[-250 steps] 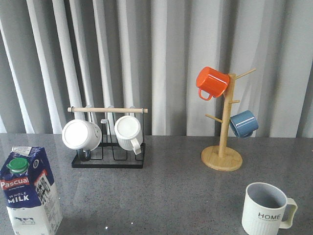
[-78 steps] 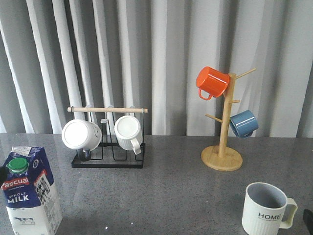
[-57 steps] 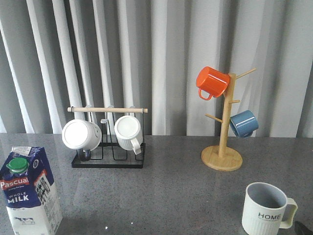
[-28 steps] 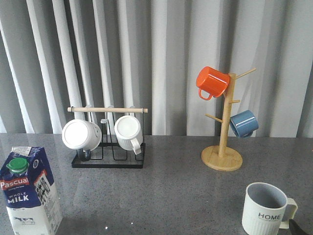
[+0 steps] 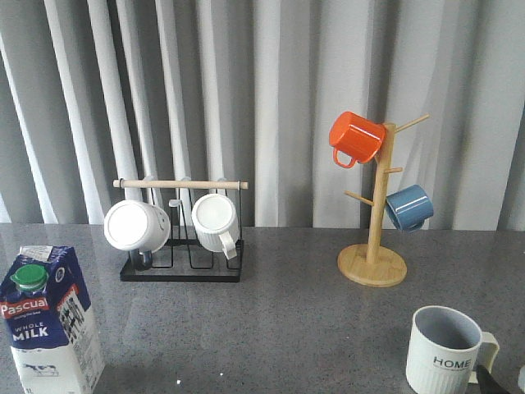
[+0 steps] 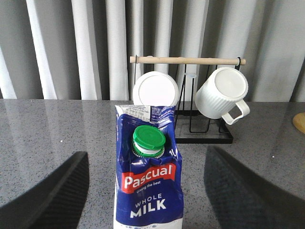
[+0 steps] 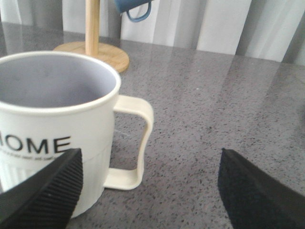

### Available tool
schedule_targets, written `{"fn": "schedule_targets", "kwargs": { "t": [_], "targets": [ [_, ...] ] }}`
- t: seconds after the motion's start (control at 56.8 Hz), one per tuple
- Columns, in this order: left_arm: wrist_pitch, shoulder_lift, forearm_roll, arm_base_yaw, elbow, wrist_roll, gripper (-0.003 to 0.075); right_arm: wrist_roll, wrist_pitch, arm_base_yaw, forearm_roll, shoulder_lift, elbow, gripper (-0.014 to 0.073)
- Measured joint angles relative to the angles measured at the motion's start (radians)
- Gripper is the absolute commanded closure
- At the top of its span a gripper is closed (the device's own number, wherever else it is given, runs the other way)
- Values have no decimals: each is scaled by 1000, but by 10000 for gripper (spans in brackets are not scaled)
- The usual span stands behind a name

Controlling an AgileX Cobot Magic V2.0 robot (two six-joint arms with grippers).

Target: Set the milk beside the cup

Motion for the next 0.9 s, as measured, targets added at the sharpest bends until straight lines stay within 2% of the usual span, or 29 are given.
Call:
{"fn": "schedule_targets", "kwargs": {
  "t": [0.44, 0.581, 0.739, 0.898],
  "targets": [
    [0, 0, 0, 0, 0, 0, 235, 0, -73, 0, 63, 61, -4, 34],
    [0, 0, 0, 0, 0, 0, 235, 27, -86, -40, 57, 93, -6, 34],
    [0, 0, 0, 0, 0, 0, 235, 69, -78, -90, -36, 98, -34, 34],
    [0, 0, 0, 0, 0, 0, 235, 71, -64, -93, -137, 98, -44, 34]
  ]
}}
